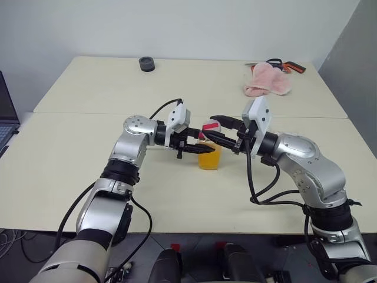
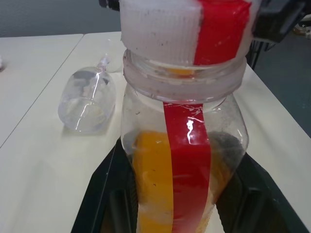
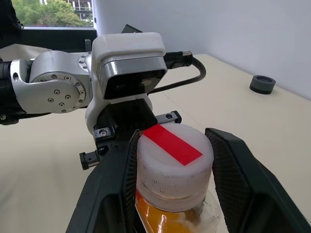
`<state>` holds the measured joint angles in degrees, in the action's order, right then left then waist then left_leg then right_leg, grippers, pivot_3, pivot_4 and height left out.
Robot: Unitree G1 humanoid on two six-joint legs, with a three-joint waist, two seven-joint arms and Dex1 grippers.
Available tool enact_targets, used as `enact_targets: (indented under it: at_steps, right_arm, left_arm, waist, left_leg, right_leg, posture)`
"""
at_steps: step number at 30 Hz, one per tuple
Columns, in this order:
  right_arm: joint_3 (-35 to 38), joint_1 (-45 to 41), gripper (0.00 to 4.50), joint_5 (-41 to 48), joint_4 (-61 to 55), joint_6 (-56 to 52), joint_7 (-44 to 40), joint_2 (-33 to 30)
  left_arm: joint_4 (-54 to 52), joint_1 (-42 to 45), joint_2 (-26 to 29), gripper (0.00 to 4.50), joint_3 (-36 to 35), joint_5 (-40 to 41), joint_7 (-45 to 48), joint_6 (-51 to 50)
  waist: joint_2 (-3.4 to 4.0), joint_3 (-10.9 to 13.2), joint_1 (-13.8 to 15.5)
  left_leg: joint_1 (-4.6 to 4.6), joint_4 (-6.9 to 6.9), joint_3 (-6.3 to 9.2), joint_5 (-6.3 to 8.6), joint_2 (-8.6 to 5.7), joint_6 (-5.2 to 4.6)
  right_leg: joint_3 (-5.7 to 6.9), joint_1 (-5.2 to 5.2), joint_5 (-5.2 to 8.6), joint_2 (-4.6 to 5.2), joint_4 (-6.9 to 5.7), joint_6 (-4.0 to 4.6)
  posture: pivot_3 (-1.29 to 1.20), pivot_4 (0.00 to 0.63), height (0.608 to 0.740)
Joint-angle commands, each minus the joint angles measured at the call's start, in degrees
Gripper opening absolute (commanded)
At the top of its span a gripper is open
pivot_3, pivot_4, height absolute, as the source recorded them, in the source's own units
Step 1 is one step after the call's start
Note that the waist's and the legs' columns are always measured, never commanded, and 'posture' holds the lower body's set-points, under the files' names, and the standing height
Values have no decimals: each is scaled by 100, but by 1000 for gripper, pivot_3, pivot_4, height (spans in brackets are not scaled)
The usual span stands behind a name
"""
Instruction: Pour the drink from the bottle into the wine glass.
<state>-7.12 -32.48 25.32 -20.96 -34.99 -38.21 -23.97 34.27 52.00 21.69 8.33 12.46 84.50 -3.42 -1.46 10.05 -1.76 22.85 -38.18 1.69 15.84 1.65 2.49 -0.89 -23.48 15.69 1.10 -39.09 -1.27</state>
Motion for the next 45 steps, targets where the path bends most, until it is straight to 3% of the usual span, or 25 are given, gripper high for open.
enact_targets:
  at_steps: [1, 7, 14, 19, 25, 31, 34, 38, 45]
  right_arm:
    - [121, -17, 1824, 158, -99, 79, -2, 128]
    - [378, 54, 1747, 542, -178, -120, 98, 372]
    - [237, 79, 1741, -3, -288, 408, 282, 278]
    - [389, 201, 1741, 194, -446, 347, 328, 301]
    - [1216, 421, 1723, 964, -722, -143, 553, 124]
    - [2007, 1330, 1723, 1154, -960, -431, 535, -629]
    - [2233, 2035, 1723, 900, -834, -233, 502, -880]
    - [2282, 2928, 1723, -144, 256, 736, 814, -926]
    - [1932, 3180, 1723, -922, 1422, 1596, 955, -701]
  left_arm:
    - [-270, 75, 12, 1635, -31, 81, 12, 37]
    - [-280, 73, 29, 1634, -28, 89, -1, 35]
    - [-290, 76, 50, 1633, -40, 92, -4, 21]
    - [-292, 78, 52, 1633, -40, 91, -14, 9]
    - [-305, 54, 73, 1633, -87, 87, -119, 13]
    - [-318, 13, 134, 1633, -124, 138, -163, -1]
    - [-321, 19, 136, 1633, -123, 160, -168, -9]
    - [-304, 43, 107, 1633, -119, 176, -174, -10]
    - [-287, 64, 79, 1633, -110, 177, -175, -6]
  waist:
    - [0, 0, 0]
    - [0, 0, -1]
    - [0, 0, 0]
    - [0, 0, -1]
    - [0, 0, 7]
    - [0, 0, 13]
    - [0, 0, 14]
    - [-2, -1, 14]
    - [1, -2, -28]
  left_leg:
    - [0, 0, 0, 0, 0, 0]
    - [1, 0, 2, 0, 1, 0]
    - [0, 0, 0, 0, 0, 0]
    - [0, 0, 0, 0, 0, 0]
    - [1, 0, 1, 0, 0, 0]
    - [1, 4, 0, 0, 0, -1]
    - [2, 4, -2, 1, -1, -1]
    - [-2, 2, -3, 1, -2, -1]
    - [-16, 5, -15, 1, 3, -1]
  right_leg:
    - [0, 0, 0, 0, 0, 0]
    - [1, 0, 0, 0, 0, 0]
    - [0, 0, 0, 0, 0, 0]
    - [0, 0, 0, 0, 0, 0]
    - [0, 0, 0, 1, 0, 0]
    - [0, 1, 0, 1, 4, 0]
    - [-2, 1, 0, 1, 4, 0]
    - [-3, 7, 0, 1, 4, -1]
    - [-15, 8, 0, -7, -2, -1]
  posture:
    - [0, 150, 740]
    - [0, 150, 740]
    - [0, 150, 740]
    - [0, 150, 740]
    - [0, 150, 740]
    - [0, 150, 740]
    - [0, 150, 740]
    - [0, 150, 740]
    - [0, 150, 740]
